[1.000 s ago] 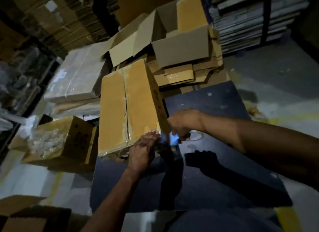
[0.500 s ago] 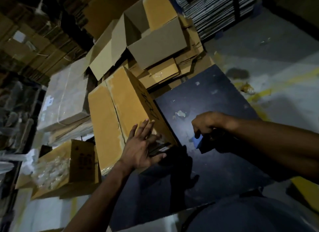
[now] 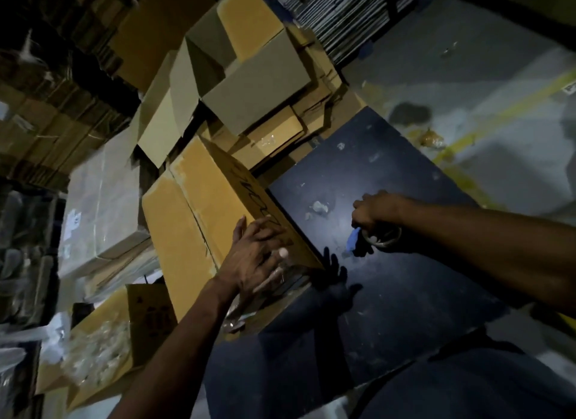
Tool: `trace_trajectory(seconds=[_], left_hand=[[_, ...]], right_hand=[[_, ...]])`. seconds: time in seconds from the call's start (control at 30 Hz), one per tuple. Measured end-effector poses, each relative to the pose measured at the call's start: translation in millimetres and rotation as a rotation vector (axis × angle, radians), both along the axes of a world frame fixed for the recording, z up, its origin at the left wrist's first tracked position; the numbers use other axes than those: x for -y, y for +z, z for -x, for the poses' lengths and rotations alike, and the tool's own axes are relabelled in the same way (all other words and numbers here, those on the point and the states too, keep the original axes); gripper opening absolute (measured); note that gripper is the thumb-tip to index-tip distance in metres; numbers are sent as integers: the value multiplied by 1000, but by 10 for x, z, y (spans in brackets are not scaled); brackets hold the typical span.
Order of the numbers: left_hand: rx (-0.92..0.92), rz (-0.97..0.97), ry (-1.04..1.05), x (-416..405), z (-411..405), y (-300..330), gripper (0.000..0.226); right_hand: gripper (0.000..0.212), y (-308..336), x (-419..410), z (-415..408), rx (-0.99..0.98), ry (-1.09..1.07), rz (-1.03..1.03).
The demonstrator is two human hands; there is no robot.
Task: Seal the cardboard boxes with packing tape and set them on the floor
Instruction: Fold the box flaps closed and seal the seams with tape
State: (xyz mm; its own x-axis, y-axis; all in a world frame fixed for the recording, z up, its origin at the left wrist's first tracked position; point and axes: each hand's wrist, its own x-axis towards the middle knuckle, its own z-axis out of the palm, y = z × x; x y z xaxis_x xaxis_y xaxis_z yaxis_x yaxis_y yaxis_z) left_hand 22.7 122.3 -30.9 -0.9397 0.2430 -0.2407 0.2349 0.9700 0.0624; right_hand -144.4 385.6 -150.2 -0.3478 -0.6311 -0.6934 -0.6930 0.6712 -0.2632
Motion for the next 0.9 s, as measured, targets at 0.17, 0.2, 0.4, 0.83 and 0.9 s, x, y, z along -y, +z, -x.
trace_trajectory(seconds=[0.17, 0.2, 0.4, 0.83, 0.9], left_hand=[[-129, -25, 58, 64, 484, -179, 62], [-159, -20, 93, 59, 595, -194, 62], [-260, 44, 384, -55, 1410, -246, 72], [-267, -458, 225, -101, 1496, -287, 41], [-240, -445, 164, -24, 1453, -374, 45]], right_hand=[[42, -82, -107, 91, -158, -90, 85], [43, -88, -129, 110, -181, -99, 116], [58, -129, -22, 38, -1, -558, 806], [90, 70, 692, 245, 284, -1056, 1282], [93, 29, 804, 244, 311, -1040, 1307]])
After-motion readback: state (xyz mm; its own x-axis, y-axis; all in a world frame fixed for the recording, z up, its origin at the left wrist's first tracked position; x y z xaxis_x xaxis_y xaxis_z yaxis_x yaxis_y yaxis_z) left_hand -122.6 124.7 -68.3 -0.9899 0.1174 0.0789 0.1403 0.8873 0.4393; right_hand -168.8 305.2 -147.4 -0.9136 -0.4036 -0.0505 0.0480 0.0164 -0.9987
